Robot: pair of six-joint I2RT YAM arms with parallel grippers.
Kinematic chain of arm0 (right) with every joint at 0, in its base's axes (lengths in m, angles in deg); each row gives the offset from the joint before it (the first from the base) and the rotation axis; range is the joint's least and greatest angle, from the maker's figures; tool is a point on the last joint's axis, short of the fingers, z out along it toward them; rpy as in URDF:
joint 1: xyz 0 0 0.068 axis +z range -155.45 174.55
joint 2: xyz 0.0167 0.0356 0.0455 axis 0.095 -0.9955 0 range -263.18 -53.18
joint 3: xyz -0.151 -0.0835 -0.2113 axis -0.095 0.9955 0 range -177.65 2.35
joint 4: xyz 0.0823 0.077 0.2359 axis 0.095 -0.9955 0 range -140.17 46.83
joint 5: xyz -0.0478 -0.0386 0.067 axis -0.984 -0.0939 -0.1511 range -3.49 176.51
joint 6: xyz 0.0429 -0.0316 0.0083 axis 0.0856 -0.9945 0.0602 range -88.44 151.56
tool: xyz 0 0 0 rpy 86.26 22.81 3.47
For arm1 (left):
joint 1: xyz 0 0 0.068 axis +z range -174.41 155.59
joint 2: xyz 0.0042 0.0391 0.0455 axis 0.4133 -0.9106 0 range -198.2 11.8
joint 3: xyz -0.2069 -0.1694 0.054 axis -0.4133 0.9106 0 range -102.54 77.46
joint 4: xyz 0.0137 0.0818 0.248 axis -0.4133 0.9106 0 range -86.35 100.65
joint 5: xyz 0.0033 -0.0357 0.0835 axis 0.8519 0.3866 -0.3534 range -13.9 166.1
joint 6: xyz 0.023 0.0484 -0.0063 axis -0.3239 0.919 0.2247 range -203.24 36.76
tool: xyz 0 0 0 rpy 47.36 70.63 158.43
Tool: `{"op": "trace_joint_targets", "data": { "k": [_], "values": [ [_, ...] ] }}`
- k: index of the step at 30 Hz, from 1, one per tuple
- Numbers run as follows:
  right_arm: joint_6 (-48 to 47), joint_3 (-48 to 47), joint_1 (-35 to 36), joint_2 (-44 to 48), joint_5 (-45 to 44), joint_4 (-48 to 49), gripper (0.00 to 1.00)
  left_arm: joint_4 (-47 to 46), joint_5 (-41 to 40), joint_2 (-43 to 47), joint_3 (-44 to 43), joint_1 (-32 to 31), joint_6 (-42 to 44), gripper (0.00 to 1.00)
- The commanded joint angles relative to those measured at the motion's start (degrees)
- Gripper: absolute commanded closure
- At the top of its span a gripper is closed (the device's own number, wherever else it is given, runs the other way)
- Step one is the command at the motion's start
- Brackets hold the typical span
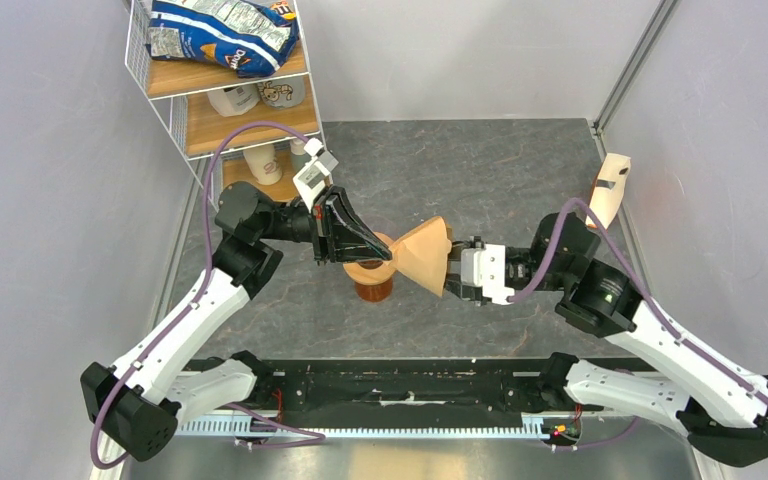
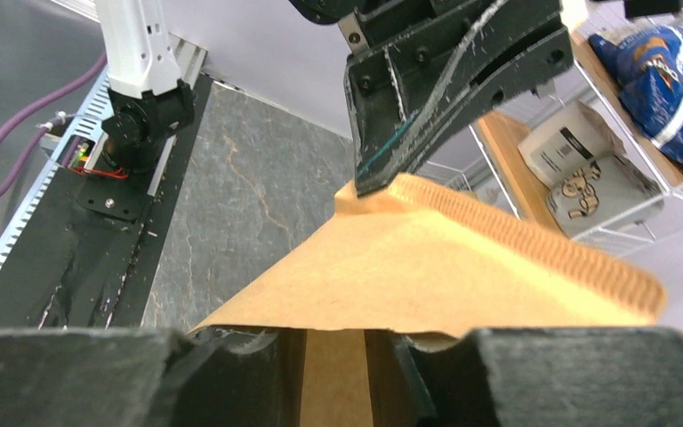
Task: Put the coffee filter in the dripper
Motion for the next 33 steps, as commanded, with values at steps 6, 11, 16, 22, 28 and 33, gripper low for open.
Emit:
{"op": "trace_joint_targets", "data": {
  "k": [6, 11, 16, 22, 28, 33],
  "values": [
    [2.7, -5.1, 0.3, 6.1, -8.7, -8.6, 0.62, -1.5, -0.2, 0.9, -0.6, 1.6, 0.8, 0.98],
    [6.0, -5.6, 0.3, 9.0, -15.0, -9.8, 0.62, -1.4, 0.2, 0.9, -1.1, 1.9, 0.8, 0.98],
    [11.9, -5.8, 0.3, 11.3, -20.5, -11.2, 0.51, -1.5, 0.2, 1.0, -1.0, 1.9, 0.9, 0.98],
    [16.8, -4.2, -0.2, 11.1, -24.9, -11.2, 0.43, -1.4, 0.0, 0.7, -1.4, 1.9, 0.9, 0.98],
    [19.2, -3.7, -0.3, 8.9, -24.7, -10.2, 0.45, -1.5, 0.3, 1.2, -1.3, 2.0, 0.9, 0.98],
    [20.7, -3.6, -0.3, 8.6, -22.9, -9.9, 0.47, -2.4, 1.0, 1.9, -0.8, 1.9, 0.6, 0.98]
  ]
}}
